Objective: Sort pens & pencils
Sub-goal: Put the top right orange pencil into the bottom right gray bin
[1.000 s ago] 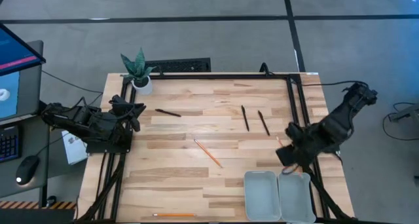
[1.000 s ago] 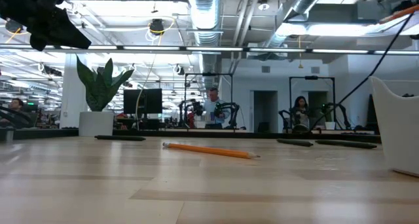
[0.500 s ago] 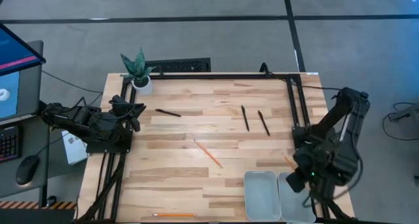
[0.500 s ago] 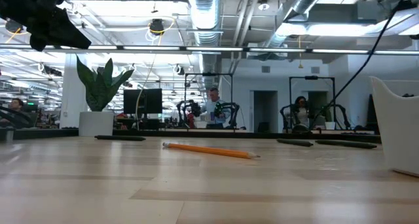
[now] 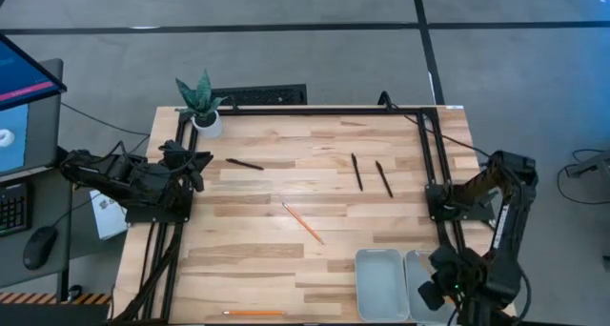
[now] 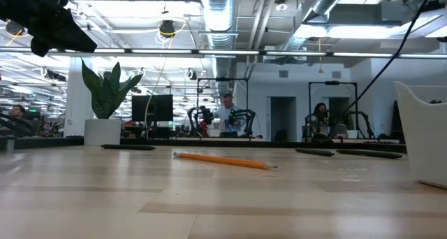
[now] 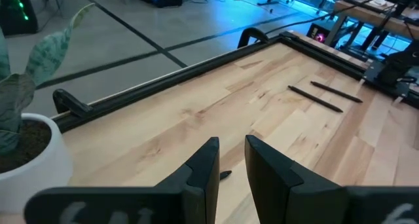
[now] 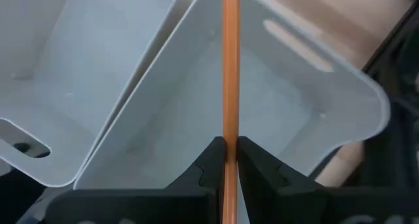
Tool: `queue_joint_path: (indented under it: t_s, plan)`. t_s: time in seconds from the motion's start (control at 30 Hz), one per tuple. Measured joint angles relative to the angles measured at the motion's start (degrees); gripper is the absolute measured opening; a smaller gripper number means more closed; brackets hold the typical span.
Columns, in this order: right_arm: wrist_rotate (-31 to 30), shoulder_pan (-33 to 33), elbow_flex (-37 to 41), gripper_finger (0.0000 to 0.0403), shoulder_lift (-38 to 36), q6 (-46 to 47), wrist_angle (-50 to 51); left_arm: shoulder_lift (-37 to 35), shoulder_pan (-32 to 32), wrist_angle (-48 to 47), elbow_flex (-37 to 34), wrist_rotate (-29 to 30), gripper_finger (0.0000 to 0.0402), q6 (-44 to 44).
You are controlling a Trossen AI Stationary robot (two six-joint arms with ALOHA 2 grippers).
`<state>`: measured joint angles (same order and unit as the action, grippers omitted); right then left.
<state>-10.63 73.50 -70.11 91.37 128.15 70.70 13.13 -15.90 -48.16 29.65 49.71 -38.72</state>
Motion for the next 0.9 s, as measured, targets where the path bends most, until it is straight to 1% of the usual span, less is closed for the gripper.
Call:
queue_joint_path:
  t_s: [0.23, 0.53, 0.73, 0.9]
  plan:
    - [0.0, 0.0, 0.0, 0.0059, 3.4, 0.9, -3.9, 0.0, 0.0, 0.0, 0.0, 0.0, 0.0064, -0.1]
    - [0.0, 0.0, 0.0, 0.0059, 5.0, 0.5, -4.6, 0.0, 0.0, -0.5, 0.0, -0.4, 0.0064, -0.1]
    - [4.0, -0.1, 0.0, 0.0059, 5.4, -0.2, -4.4, 0.0, 0.0, -0.9, 0.0, -0.4, 0.0064, -0.1]
    - [4.5, -0.1, 0.1, 0.0059, 5.4, -0.1, -4.4, 0.0, 0.0, -1.5, 0.0, -0.5, 0.0064, -0.1]
